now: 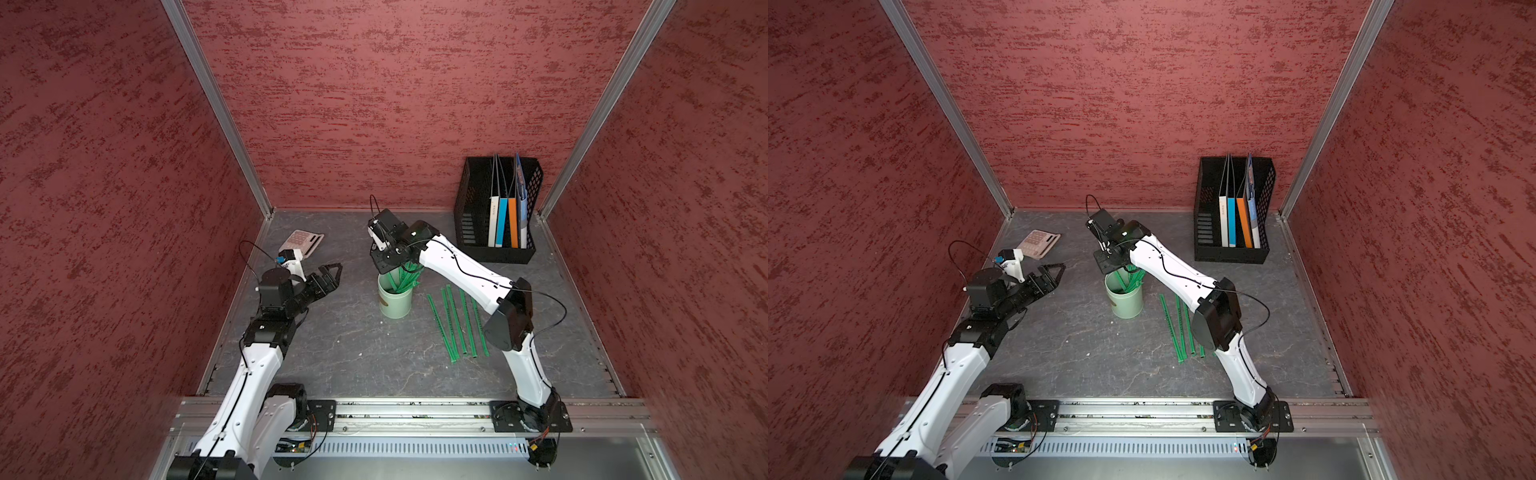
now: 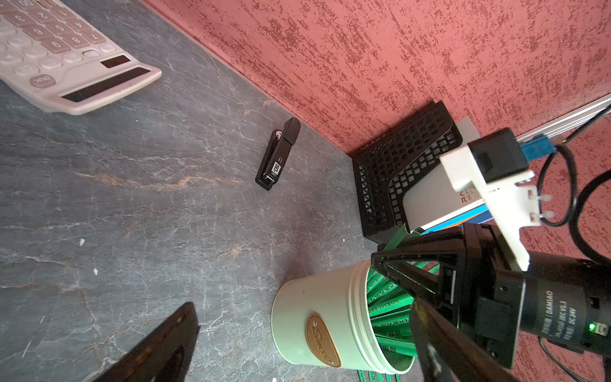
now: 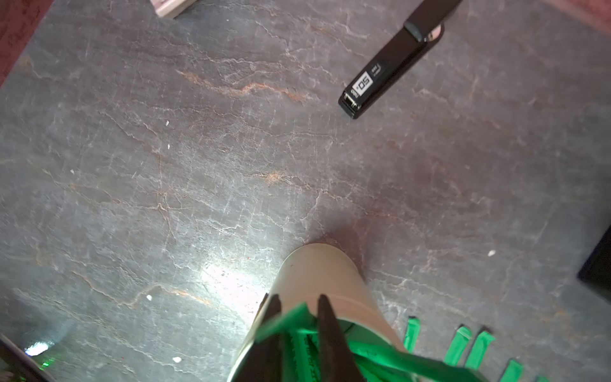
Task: Take the straws out of the storage container
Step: Pick up the straw from the container.
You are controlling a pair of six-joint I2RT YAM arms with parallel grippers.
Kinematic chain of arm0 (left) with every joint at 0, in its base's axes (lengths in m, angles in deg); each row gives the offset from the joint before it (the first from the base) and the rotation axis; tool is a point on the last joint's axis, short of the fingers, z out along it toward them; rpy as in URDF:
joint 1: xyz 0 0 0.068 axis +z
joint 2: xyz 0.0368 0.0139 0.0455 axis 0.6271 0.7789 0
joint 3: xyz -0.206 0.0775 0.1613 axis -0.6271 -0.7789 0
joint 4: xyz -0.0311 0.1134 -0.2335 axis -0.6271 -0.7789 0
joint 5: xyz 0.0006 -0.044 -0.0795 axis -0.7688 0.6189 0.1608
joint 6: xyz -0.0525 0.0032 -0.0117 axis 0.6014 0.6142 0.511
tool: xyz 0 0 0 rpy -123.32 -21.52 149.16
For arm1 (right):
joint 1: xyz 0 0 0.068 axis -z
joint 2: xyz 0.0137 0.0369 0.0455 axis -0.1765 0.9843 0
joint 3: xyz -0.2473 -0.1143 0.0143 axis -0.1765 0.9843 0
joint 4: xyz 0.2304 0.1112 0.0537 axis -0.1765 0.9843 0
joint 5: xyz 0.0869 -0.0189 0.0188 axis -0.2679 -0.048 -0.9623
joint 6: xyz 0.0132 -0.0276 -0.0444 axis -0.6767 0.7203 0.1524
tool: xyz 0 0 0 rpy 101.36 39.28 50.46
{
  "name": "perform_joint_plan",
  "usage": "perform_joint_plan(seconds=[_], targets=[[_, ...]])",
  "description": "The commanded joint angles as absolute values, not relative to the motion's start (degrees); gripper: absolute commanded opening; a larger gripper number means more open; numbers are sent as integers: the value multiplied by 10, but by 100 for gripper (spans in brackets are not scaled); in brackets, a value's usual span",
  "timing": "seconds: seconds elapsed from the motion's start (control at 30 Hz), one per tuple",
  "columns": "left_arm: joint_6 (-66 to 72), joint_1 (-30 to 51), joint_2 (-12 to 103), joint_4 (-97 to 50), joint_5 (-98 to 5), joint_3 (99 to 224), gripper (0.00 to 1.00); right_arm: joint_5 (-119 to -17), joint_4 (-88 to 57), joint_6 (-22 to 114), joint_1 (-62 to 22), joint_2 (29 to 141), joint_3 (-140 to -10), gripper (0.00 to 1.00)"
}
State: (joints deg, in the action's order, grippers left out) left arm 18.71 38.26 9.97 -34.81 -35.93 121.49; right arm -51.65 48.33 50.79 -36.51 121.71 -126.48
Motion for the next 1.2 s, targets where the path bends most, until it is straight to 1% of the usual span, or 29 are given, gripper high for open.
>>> perform_joint_plan(seconds=[0.0,0.3,0.97,1.17], targets=[[192,388,98,-338,-351,1205,100,-512,491,511,-363,1205,-1278,10],[200,388,101,-326,-346,1202,100,-516,488,515,-363,1159,-1276,5],[208,388,90,-323,-345,1193,100,-479,462,526,-363,1098,-1273,3],[211,388,93,-318,-343,1191,100,-462,445,536,-363,1063,-1272,3]])
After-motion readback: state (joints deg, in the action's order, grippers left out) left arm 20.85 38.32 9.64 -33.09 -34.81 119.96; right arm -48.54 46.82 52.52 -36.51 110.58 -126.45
